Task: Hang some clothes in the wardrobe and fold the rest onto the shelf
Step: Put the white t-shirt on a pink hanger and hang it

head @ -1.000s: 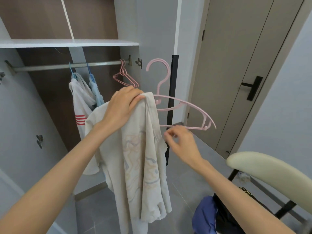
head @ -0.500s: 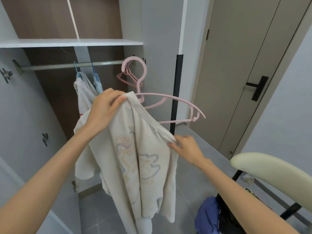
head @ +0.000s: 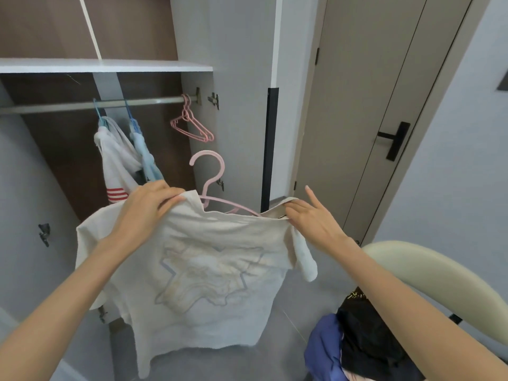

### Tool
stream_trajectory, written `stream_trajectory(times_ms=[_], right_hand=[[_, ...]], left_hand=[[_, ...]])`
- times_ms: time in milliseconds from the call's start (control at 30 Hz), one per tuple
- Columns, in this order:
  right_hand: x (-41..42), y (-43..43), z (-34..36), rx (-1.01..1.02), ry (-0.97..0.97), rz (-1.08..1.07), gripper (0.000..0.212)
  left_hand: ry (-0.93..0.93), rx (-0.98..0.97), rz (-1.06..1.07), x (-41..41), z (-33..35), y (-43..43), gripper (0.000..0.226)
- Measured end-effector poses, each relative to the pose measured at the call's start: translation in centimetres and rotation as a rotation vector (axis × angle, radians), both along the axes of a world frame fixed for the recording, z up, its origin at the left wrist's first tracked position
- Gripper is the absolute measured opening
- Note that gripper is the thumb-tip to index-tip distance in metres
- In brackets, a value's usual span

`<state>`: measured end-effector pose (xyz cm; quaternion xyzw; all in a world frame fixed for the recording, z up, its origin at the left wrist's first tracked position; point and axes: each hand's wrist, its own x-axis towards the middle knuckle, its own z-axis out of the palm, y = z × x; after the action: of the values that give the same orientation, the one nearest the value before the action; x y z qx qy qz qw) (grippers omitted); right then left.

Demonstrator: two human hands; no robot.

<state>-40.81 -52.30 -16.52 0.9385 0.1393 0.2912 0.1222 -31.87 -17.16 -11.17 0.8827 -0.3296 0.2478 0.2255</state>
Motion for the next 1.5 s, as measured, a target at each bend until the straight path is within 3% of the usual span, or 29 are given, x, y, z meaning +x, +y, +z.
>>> stream_trajectory(times_ms=[167,267,333,467,533,567,667,900,1067,1300,1500], right_hand=[[0.2,2.1,2.4,-0.044,-0.001,0.18,0.038],[0.9,4.5,3.0,-0.021,-0.007,0.278,0.02],[0.7,5.1,3.0,0.176,-0.022,0.285,0.005],[0.0,4.3,3.2,0.642,-0.103,0.104,0.033],[0.1,3.0,3.2,0.838,0.012,0.025,0.048],[0.2,2.2,3.1,0.887,0.102,-0.019,0.046],[-0.2,0.8,2.6,0.891,0.272,-0.099,0.02],[-1.3,0.7,1.7,0.809,0.286,-0.003,0.006],[-1.3,0.3,1.2,0.868,0.31,-0.023,0.015],[-1.7,0.5,0.1,1.209,0.33,-0.049,0.05],[-2.5,-0.3,-0.7,1.248,0.263,0.022,0.055]], left_hand=[[-0.059,-0.041,0.067,-1.5,-1.9,-2.6,0.02],[-0.078,-0.099,0.096,-2.7,-2.8,-5.1,0.016],[-0.072,-0.162,0.109,-3.3,-3.0,-6.0,0.015],[0.072,-0.419,0.058,-3.3,-2.7,-6.0,0.021],[0.114,-0.496,0.023,-3.4,-2.5,-6.1,0.023],[0.116,-0.504,0.012,-3.5,-2.4,-6.3,0.022],[0.107,-0.472,-0.001,-3.7,-2.5,-6.8,0.022],[0.161,-0.389,0.009,-3.0,-2.6,-6.8,0.027],[0.198,-0.374,-0.006,-2.9,-2.8,-7.1,0.028],[0.213,-0.399,0.019,-2.8,-3.4,-7.1,0.023],[0.209,-0.317,-0.009,-3.0,-3.3,-7.3,0.027]])
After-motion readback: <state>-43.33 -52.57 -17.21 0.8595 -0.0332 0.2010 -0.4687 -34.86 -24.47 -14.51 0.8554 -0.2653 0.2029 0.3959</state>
